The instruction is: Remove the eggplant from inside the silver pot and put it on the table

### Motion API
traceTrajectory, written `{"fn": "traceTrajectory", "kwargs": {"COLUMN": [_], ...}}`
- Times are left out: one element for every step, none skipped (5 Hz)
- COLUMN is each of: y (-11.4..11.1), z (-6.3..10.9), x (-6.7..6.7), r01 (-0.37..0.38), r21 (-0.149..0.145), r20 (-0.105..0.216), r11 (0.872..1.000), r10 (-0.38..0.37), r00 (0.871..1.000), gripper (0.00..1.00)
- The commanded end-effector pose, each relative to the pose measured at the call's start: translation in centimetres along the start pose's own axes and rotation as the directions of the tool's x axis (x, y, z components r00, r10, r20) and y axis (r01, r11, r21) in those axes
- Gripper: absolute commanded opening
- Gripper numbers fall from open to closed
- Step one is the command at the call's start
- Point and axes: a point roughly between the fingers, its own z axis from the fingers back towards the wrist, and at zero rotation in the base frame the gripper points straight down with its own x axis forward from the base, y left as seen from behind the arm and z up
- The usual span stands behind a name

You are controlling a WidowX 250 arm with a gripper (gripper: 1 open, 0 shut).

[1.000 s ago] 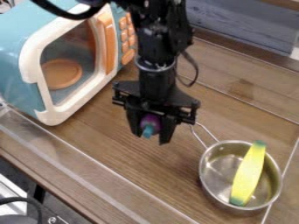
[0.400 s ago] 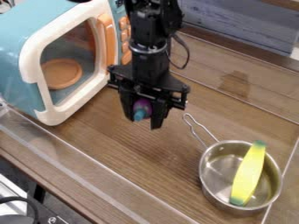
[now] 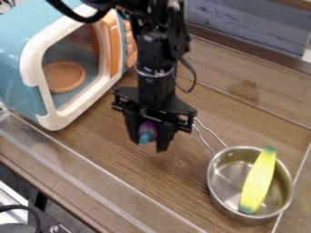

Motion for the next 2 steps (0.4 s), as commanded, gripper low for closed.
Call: {"fn": "traceTrajectory", "kwargs": {"y": [-0.37, -0.06], "z": [-0.08, -0.22], "x": [0.23, 0.48], "r01": [0.000, 0.050], "r21": [-0.013, -0.016], "r20": [0.023, 0.020], "r11": [1.000, 0.999], "r10": [0.000, -0.049], "r00": [1.000, 0.999], "gripper": [0.00, 0.00]}}
